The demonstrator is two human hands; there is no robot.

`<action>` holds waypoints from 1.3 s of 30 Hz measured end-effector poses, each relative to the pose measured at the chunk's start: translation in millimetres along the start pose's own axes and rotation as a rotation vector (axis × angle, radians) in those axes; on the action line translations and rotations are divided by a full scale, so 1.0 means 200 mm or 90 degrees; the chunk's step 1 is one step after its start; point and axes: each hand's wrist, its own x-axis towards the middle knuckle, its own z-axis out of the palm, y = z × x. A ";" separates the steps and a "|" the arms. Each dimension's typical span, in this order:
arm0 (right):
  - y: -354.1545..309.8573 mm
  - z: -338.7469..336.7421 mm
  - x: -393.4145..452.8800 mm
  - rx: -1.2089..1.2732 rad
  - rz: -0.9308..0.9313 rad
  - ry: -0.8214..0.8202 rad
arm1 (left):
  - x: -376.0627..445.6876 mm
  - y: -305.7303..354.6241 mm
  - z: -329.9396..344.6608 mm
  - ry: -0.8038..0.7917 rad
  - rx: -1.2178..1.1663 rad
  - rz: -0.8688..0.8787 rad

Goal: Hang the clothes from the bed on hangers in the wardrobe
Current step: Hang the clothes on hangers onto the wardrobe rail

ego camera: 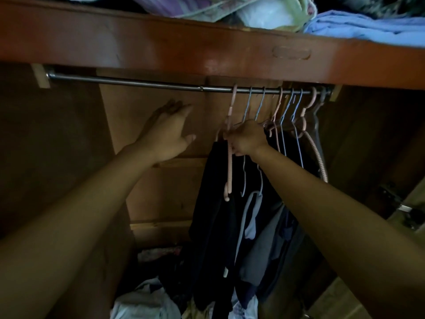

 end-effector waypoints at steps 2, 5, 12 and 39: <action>0.04 -0.04 -0.11 -0.021 -0.028 0.014 | -0.07 0.04 -0.01 0.054 0.007 0.036; 0.11 -0.09 -0.30 -0.028 -0.027 -0.011 | -0.17 0.11 -0.02 0.010 -0.101 0.019; 0.30 -0.25 -0.77 -0.162 -0.072 -0.034 | -0.46 0.30 0.02 -0.131 -0.219 0.077; 0.90 -0.92 -2.29 -0.415 0.336 -0.032 | -1.19 1.41 0.39 -0.485 -0.262 0.283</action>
